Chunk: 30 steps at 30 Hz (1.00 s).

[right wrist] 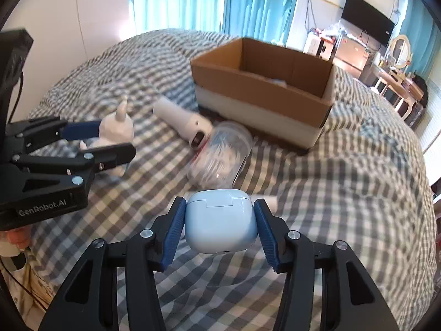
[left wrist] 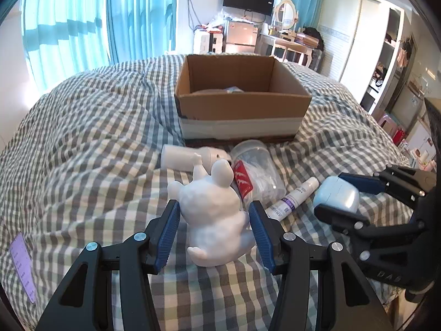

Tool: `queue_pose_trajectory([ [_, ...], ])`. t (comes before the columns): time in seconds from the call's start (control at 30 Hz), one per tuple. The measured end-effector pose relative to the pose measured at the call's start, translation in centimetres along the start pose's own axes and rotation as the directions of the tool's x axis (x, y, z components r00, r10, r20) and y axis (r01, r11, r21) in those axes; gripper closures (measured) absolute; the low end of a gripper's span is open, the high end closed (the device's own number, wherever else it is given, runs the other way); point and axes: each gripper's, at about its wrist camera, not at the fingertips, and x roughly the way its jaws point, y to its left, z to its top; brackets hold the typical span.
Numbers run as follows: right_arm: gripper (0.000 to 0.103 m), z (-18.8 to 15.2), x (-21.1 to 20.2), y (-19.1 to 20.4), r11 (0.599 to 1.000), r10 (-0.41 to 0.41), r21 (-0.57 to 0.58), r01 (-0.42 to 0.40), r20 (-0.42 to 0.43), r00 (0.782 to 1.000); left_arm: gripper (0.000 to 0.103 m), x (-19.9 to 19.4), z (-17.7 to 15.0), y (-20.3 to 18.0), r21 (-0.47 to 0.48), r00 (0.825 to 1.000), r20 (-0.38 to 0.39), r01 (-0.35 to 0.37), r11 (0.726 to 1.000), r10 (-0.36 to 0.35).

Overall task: Organize objects
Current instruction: 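Carry the plush toy and earbud case over the box with both tools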

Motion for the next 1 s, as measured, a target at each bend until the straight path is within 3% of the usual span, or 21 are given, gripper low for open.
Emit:
queue_pose_trajectory([
  [0.53,0.052,5.3,-3.0,-3.4,0.998,-0.066,0.020,0.064,0.093,0.994,0.050,-0.4,7.1,-0.3,0.045,0.997,0.071,0.019,0.999,-0.022],
  [1.0,0.052,14.1,-2.4,-8.2,0.997,-0.078,0.029,0.074,0.162,0.984,0.050,3.1,15.2,-0.9,0.100,0.995,0.099,-0.012,0.995,0.002],
])
